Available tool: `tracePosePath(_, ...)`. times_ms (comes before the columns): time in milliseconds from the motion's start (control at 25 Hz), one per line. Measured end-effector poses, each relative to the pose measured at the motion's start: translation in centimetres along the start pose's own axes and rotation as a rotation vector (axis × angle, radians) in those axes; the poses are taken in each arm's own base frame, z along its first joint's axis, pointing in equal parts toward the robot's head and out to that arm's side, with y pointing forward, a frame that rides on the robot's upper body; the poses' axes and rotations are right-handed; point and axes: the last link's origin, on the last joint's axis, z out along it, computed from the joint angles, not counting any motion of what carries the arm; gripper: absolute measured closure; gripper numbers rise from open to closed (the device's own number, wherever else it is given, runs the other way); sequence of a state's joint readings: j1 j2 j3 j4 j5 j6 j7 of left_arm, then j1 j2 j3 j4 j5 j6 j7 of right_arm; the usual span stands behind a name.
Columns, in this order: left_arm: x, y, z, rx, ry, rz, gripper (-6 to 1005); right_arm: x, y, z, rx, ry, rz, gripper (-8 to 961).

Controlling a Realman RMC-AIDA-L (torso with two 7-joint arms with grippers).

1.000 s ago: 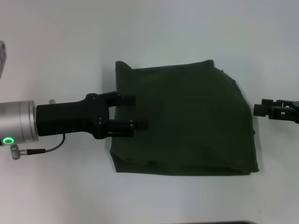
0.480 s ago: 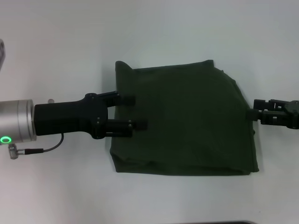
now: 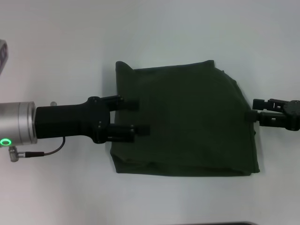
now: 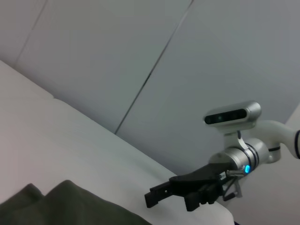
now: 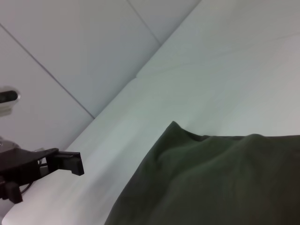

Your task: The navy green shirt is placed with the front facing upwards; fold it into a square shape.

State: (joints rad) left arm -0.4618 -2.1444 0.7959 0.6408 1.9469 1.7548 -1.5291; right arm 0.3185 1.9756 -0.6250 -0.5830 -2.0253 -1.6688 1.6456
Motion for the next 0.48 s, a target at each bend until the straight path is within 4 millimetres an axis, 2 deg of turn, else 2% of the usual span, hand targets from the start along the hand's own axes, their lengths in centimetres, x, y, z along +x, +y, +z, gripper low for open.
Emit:
tracePosePath(160,-0.1,0.1,0.0,-0.007,-0.009,0.0,94,-0.1,0.5,0.7,-0.037,0.006,-0.065,33)
tracePosePath(480,-0.1,0.0,0.2,-0.008,-0.014,-0.012,95,-1.0,1.1,4.1,-0.086,0.07,-0.159,36)
